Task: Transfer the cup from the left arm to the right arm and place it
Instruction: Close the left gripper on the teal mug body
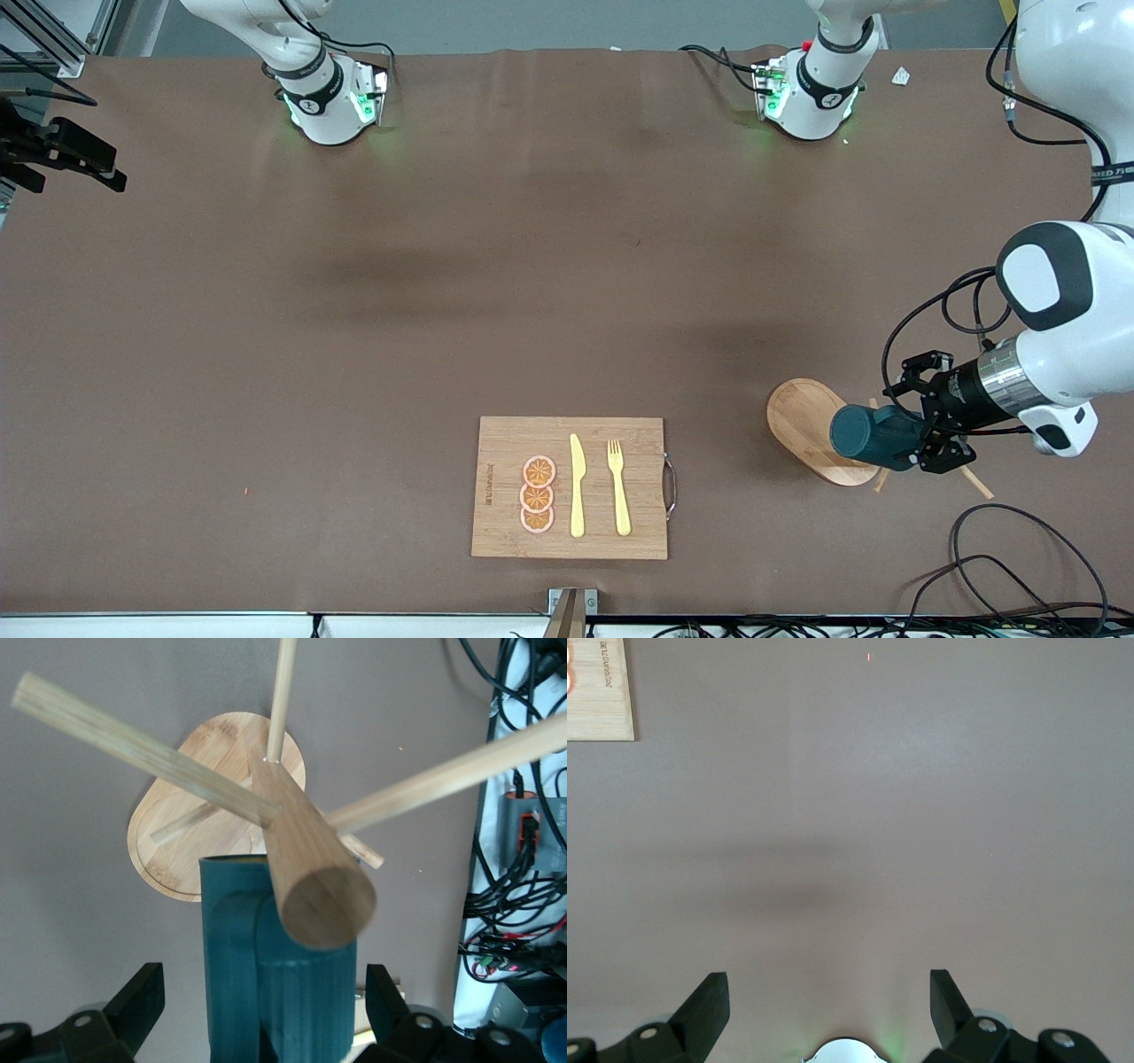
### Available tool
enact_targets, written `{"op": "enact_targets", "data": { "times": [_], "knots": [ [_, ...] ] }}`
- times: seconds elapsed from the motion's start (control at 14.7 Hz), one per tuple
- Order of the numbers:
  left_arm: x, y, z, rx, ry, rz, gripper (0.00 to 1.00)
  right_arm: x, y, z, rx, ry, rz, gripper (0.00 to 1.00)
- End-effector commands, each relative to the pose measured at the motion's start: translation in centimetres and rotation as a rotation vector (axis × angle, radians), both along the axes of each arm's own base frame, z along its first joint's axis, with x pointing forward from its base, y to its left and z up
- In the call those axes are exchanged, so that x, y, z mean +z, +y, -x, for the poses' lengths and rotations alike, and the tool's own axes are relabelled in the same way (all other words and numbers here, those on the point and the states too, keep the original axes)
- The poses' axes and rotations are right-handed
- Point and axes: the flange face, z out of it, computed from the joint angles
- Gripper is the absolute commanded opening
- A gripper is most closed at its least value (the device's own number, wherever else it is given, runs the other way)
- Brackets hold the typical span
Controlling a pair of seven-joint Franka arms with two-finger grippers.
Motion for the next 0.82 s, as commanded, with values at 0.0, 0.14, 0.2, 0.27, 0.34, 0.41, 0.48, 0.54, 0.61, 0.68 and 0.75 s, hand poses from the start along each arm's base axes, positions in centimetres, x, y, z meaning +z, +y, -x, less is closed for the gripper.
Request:
{"op": "enact_targets", "data": {
  "times": [0.0,0.14,0.2,0.27,0.34,0.41,0.48,0.54,0.61,0.68,0.75],
  "knots": [
    [-0.1,0.1,-0.3,0.019,-0.003,0.013,1.00,0.2,0.2,0.1,0.007,-0.008,-0.003,1.00],
    [-0.8,0.1,-0.4,0.016,0.001,0.012,1.00,0.2,0.2,0.1,0.007,-0.007,-0.003,1.00],
    [-0.9,0.2,-0.5,0.018,-0.004,0.011,1.00,0.2,0.2,0.1,0.007,-0.008,-0.003,1.00],
    [-1.2,0.2,-0.6,0.018,-0.001,0.011,1.00,0.2,0.2,0.1,0.007,-0.007,-0.003,1.00],
    [-1.3,0.1,-0.6,0.017,0.000,0.011,1.00,0.2,0.2,0.1,0.007,-0.007,-0.003,1.00],
    [-1.5,-0.1,-0.6,0.015,0.000,0.011,1.00,0.2,0.2,0.1,0.007,-0.008,-0.003,1.00],
    [-1.5,-0.1,-0.7,0.020,-0.007,0.012,1.00,0.2,0.2,0.1,0.007,-0.008,-0.003,1.00],
    [-1.5,-0.2,-0.7,0.018,-0.007,0.015,1.00,0.2,0.2,0.1,0.007,-0.008,-0.003,1.00],
    [-1.4,-0.3,-0.7,0.018,-0.012,0.015,1.00,0.2,0.2,0.1,0.007,-0.008,-0.003,1.00],
    [-1.5,-0.6,-0.7,0.018,-0.011,0.016,1.00,0.2,0.2,0.1,0.007,-0.008,-0.003,1.00],
    [-1.5,-0.4,-0.8,0.020,-0.012,0.016,0.99,0.2,0.2,0.1,0.007,-0.008,-0.003,1.00]
  ]
}}
